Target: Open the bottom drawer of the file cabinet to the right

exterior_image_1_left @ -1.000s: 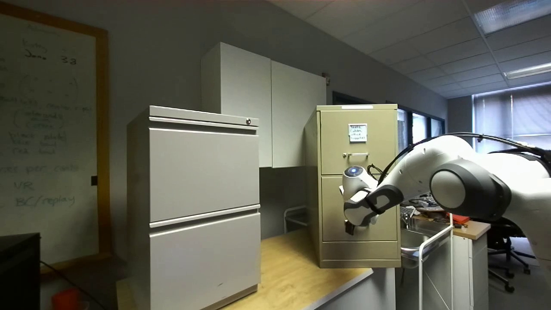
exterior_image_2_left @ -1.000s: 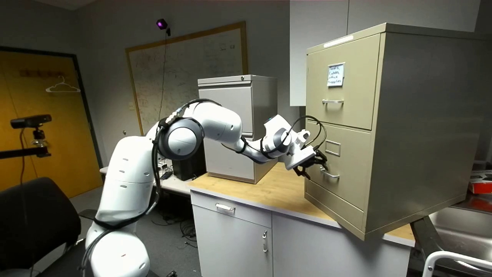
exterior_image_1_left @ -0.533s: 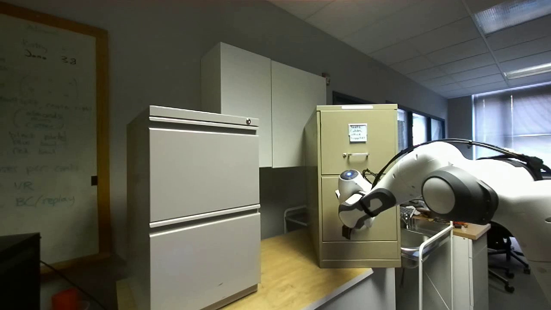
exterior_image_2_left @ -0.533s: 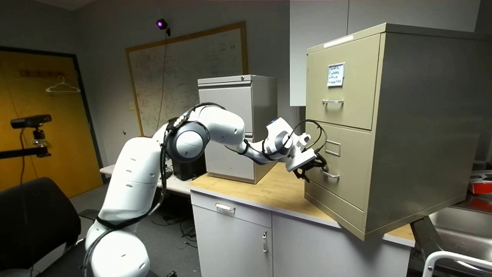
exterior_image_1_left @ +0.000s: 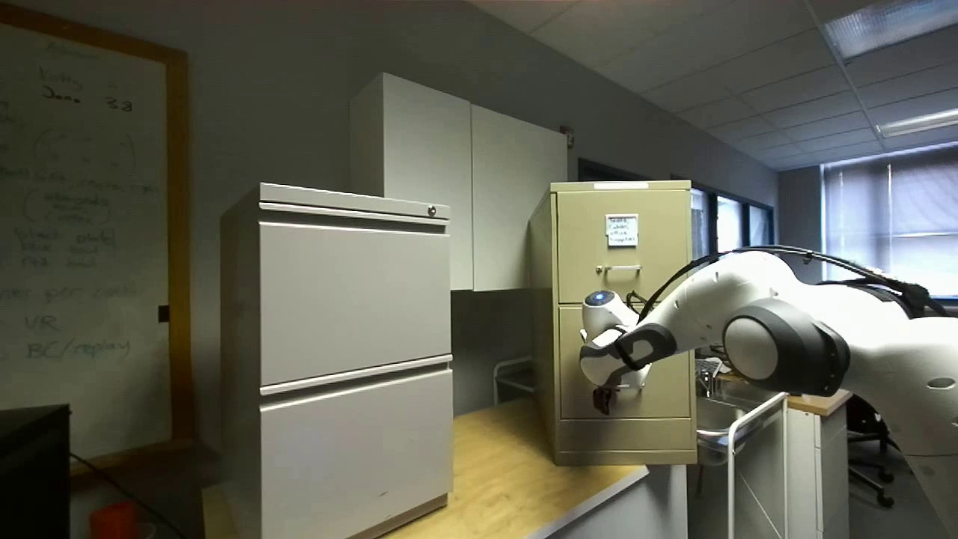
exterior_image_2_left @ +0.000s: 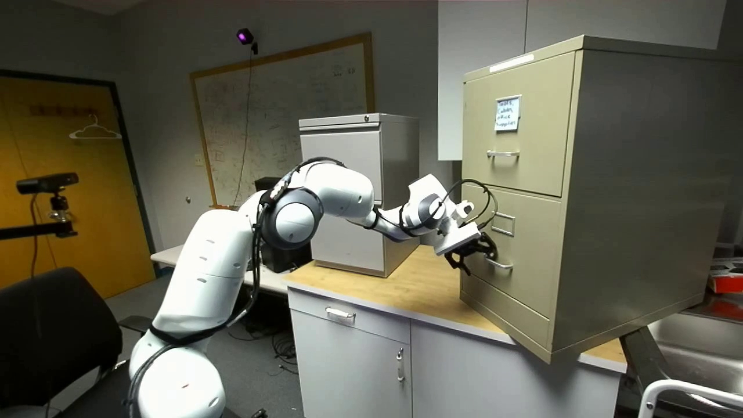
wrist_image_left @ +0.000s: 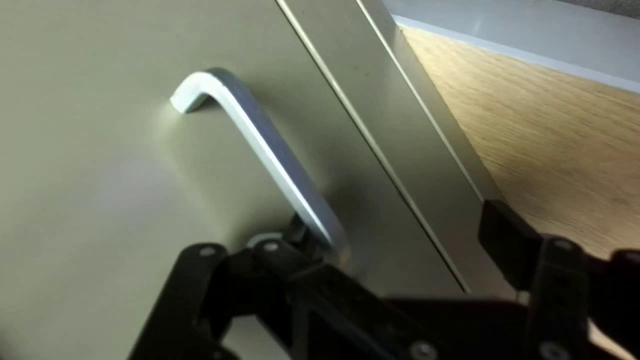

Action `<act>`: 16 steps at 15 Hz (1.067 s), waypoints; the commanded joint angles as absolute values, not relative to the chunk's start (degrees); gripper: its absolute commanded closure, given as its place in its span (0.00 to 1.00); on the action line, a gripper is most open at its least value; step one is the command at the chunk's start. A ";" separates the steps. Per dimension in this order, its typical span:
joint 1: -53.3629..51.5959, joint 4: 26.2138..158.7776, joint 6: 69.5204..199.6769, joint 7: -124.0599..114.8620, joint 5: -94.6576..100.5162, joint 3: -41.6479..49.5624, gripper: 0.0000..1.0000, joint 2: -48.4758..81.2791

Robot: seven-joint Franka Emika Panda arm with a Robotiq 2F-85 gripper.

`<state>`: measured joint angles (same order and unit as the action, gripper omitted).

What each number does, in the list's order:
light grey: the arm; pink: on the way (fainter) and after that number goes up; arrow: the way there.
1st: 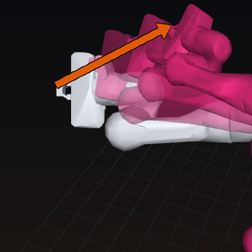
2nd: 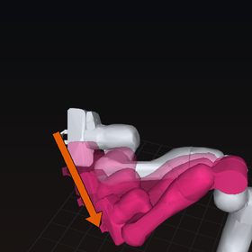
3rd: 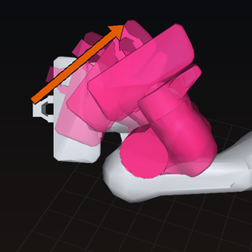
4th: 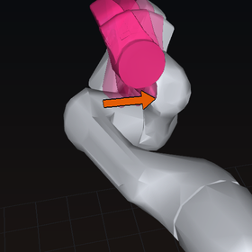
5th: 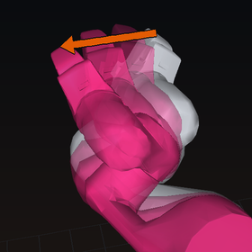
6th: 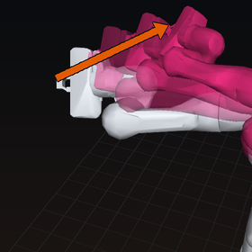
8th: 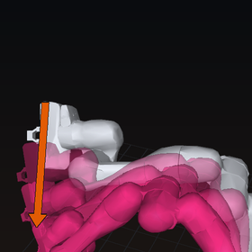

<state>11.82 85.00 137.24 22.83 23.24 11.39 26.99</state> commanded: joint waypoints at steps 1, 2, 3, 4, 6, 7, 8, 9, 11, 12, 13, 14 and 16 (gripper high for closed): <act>14.15 81.09 134.11 26.15 20.21 10.04 0.47 29.54; 14.32 80.54 133.73 26.17 19.98 10.07 0.55 29.60; 14.49 80.25 133.58 26.22 19.76 10.13 0.62 29.52; 14.65 80.01 133.40 26.37 19.47 10.11 0.72 29.44; 14.90 79.34 133.25 26.46 19.19 10.16 0.85 29.53; 15.00 79.05 133.17 26.54 19.10 10.16 0.94 29.58; 15.03 78.72 133.13 26.51 19.16 10.19 0.98 29.68; 15.04 78.62 133.08 26.71 19.13 10.13 1.00 29.79; 14.74 78.48 132.73 26.48 19.43 10.19 0.95 29.75; 14.69 78.56 132.49 26.48 19.22 10.04 0.95 29.55; 14.61 78.58 132.28 26.28 19.14 10.00 0.95 29.49; 14.63 78.72 131.65 26.49 18.59 9.66 0.95 29.26; 14.92 79.55 129.55 28.50 16.47 8.16 0.95 28.21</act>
